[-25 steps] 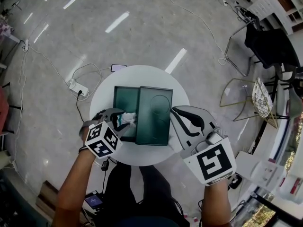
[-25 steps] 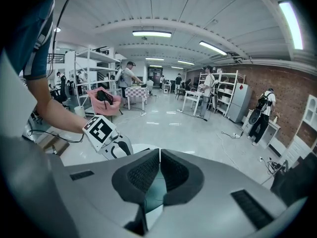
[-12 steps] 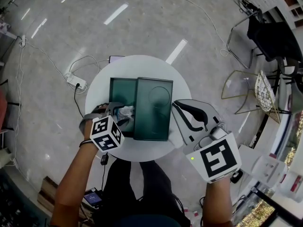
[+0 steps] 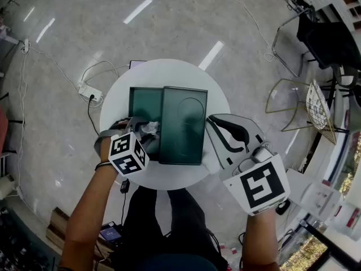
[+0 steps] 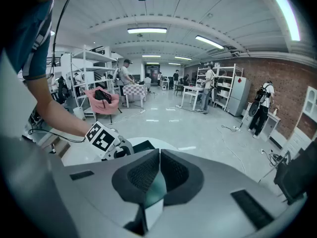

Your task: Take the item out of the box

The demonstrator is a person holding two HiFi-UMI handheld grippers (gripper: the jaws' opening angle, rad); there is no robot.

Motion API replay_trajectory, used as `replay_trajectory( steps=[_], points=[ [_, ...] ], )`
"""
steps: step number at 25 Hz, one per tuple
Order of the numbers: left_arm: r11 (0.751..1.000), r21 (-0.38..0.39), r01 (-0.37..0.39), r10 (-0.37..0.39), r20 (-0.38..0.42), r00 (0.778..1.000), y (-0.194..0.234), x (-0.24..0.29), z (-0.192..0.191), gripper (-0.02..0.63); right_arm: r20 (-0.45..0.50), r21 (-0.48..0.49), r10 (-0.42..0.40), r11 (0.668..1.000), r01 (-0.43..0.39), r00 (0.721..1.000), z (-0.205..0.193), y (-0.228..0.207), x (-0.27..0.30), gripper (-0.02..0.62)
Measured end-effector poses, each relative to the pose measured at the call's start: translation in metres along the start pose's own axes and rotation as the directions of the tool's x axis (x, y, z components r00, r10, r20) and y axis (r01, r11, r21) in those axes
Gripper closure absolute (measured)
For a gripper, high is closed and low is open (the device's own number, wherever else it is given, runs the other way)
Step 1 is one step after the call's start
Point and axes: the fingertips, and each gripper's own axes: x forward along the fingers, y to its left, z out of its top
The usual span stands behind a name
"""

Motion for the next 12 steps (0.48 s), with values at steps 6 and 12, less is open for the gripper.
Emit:
replay_trajectory(
  steps=[6, 12],
  points=[
    [1.000, -0.014, -0.024, 0.024, 0.026, 0.999, 0.004, -0.010, 0.007, 0.458, 0.004, -0.002, 0.002, 1.000, -0.002, 1.000, 0.009, 0.004, -0.003, 0.557],
    [0.999, 0.007, -0.035, 0.034, 0.025, 0.999, 0.002, -0.042, 0.004, 0.479, 0.011, -0.009, -0.004, 1.000, 0.004, 1.000, 0.036, 0.021, -0.012, 0.557]
  ],
)
